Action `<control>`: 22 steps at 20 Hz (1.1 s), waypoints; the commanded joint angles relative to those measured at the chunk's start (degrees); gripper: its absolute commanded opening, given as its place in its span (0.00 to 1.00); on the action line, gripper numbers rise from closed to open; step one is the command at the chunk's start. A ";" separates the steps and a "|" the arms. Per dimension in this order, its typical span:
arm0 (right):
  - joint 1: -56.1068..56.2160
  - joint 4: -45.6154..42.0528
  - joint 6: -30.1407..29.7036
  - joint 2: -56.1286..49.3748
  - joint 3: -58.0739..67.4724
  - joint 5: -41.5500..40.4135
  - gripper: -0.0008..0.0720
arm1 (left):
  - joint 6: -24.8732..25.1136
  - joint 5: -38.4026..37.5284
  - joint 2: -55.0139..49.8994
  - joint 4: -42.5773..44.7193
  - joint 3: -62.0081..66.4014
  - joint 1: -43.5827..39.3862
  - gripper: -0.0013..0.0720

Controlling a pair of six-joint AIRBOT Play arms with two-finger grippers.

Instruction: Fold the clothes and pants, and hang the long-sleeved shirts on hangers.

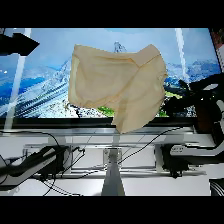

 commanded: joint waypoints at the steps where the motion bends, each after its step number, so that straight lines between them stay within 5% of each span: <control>1: 6.60 -1.07 0.52 0.04 -3.04 -2.64 0.38 | 0.07 -0.24 0.11 -0.20 -0.02 0.07 0.97; 4: 11.21 -1.36 3.41 0.04 -3.02 -7.04 0.37 | 0.07 -0.24 0.11 -0.17 -0.02 0.07 0.97; 5: 11.87 -1.29 3.69 0.07 -2.95 -8.04 0.28 | 0.07 -0.24 0.11 -0.17 -0.02 0.07 0.97; 6: 12.09 -1.25 3.67 0.13 -2.86 -8.31 0.05 | 0.09 -0.22 0.11 -0.15 -0.02 0.07 0.97; 12: 12.07 -1.44 4.59 0.20 4.96 -10.40 0.03 | 0.09 -0.13 -3.74 6.34 -3.61 0.09 0.97; 15: 11.43 -9.29 5.03 1.11 8.39 -8.39 0.03 | 0.11 -0.90 -6.03 6.88 -8.31 0.11 0.97; 22: 5.49 -7.45 9.11 17.42 -9.16 -10.19 0.03 | 0.37 -1.53 -6.29 6.05 -10.54 0.07 0.97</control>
